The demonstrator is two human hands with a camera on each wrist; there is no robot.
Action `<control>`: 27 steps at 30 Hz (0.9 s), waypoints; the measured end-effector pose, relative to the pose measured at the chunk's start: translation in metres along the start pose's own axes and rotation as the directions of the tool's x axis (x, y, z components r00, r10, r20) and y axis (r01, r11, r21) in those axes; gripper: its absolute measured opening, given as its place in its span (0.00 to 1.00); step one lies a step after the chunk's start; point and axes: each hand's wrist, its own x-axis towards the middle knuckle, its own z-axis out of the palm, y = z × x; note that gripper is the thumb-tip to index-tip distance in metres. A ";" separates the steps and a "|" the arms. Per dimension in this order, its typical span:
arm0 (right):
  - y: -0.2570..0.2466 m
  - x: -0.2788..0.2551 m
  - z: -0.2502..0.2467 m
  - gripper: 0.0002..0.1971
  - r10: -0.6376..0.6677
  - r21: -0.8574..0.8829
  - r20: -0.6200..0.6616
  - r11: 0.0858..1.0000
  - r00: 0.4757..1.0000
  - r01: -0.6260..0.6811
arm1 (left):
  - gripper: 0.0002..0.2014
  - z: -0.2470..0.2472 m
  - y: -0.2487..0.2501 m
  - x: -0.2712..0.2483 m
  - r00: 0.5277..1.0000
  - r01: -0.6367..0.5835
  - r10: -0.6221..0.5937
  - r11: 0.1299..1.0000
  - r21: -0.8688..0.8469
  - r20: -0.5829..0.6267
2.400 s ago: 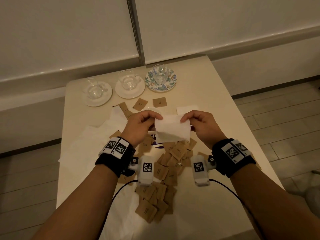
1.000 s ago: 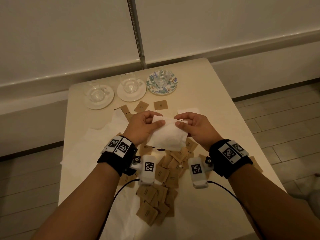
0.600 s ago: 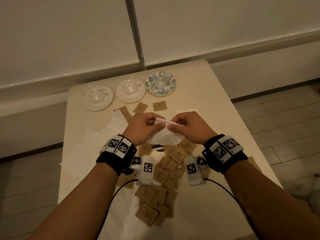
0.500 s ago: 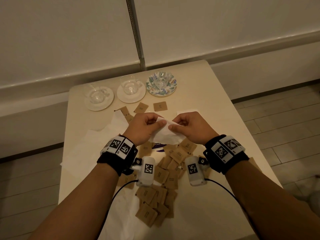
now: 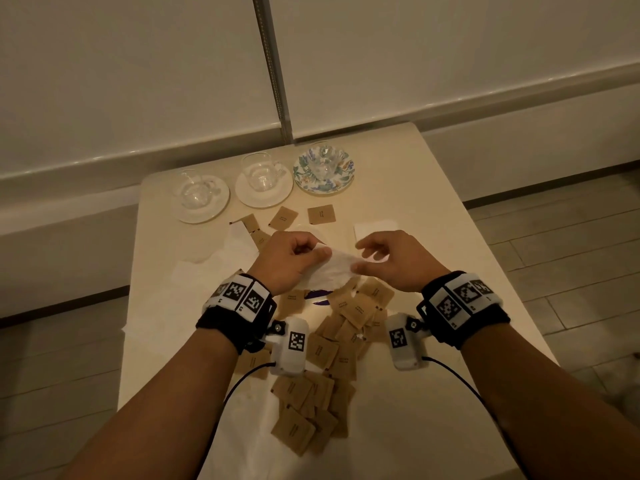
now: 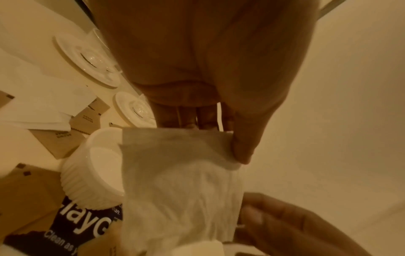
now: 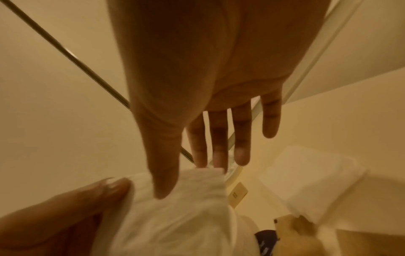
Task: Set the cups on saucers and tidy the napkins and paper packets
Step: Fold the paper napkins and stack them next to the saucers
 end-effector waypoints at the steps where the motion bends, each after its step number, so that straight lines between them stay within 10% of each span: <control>1: -0.004 0.000 0.003 0.15 -0.008 0.015 0.030 1.000 1.000 0.008 | 0.10 0.004 0.001 0.000 1.000 -0.003 0.003 1.000 0.000 0.018; 13: 0.039 -0.016 0.008 0.11 0.159 0.472 -0.058 0.874 0.986 -0.113 | 0.01 0.030 -0.004 0.015 0.994 0.099 -0.105 0.987 -0.127 -0.039; 18: 0.042 -0.014 -0.008 0.14 0.073 0.302 -0.016 0.951 0.997 -0.065 | 0.37 0.049 0.001 0.024 0.970 -0.242 0.213 0.865 0.440 0.115; 22: 0.040 -0.005 -0.018 0.15 0.019 0.157 0.103 0.987 0.995 -0.035 | 0.20 0.068 0.018 0.043 0.932 -0.261 0.090 0.838 0.479 0.351; 27: 0.055 0.009 -0.035 0.10 0.090 0.285 0.080 0.952 0.993 -0.109 | 0.10 0.076 0.018 0.069 0.969 -0.143 0.069 0.939 0.314 0.235</control>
